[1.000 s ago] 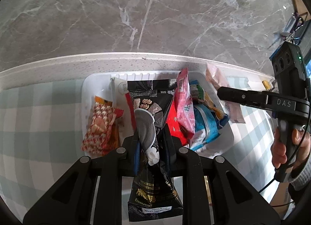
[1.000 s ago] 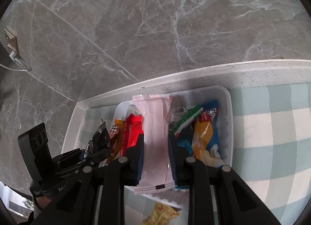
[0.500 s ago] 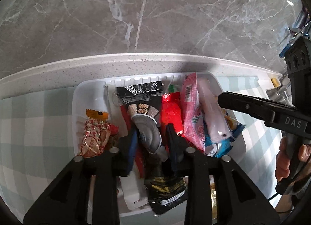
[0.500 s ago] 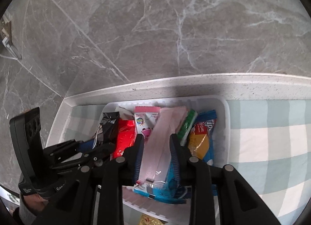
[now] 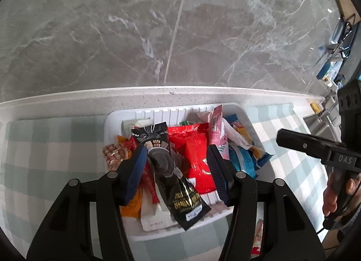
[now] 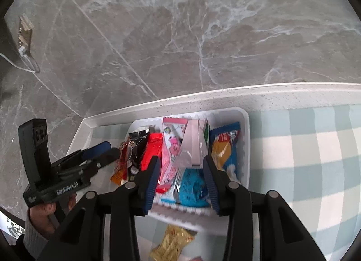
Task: Organize snacks
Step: 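Lower both packets into the tray and open both tools, then move both tools back toward the gold packet and red-white candy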
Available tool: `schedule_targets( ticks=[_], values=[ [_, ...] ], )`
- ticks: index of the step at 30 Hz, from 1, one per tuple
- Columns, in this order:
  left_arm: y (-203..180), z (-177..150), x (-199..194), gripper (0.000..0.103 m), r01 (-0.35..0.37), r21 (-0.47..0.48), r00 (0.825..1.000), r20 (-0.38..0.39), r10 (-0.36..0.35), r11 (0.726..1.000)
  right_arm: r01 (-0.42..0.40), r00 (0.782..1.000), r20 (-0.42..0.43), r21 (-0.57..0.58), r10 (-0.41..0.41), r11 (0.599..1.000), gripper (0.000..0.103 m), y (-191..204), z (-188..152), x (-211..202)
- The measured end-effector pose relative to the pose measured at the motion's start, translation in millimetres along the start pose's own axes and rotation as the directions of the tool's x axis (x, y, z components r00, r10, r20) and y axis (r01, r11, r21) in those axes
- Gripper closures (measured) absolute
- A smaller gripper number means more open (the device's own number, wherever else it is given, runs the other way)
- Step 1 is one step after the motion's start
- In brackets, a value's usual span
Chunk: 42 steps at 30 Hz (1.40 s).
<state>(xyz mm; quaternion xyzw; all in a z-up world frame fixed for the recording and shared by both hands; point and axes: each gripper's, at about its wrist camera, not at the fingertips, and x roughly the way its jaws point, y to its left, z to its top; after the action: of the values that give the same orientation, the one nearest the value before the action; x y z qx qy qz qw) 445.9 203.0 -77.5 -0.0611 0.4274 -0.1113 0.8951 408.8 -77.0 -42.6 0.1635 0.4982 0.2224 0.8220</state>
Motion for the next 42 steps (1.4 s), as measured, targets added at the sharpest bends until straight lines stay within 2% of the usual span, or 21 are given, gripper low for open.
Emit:
schedule_targets(
  ticks=[8, 15, 24, 32, 42],
  values=[
    [-16.5, -33.5, -43.9, 0.05, 0.015, 0.037, 1.0, 0.021, -0.016, 0.999, 0.025, 1.0, -0.001, -0.03, -0.025, 0.999, 0.057, 1.8, -41.2, -36.0],
    [-47.1, -80.1, -61.3, 0.05, 0.039, 0.104, 0.999, -0.029, -0.036, 0.994, 0.053, 0.998, -0.04, -0.031, -0.054, 0.998, 0.056, 3.8, -88.4, -51.2],
    [-85.0, -127.6, -26.4, 0.05, 0.113, 0.152, 0.982, -0.168, -0.087, 0.982, 0.062, 0.993, -0.1, 0.039, -0.058, 0.997, 0.056, -3.9, -135.8, -51.8],
    [-108.8, -133.4, 13.6, 0.05, 0.126, 0.2, 0.97, -0.231, -0.078, 0.972, 0.076, 0.992, -0.103, 0.065, -0.069, 0.995, 0.056, -7.3, -153.0, -57.4],
    [-121.1, -130.6, 46.1, 0.05, 0.083, 0.228, 0.965, -0.26, -0.022, 0.97, 0.085, 0.991, -0.107, 0.082, -0.076, 0.993, 0.056, -10.4, -157.5, -55.7]
  ],
)
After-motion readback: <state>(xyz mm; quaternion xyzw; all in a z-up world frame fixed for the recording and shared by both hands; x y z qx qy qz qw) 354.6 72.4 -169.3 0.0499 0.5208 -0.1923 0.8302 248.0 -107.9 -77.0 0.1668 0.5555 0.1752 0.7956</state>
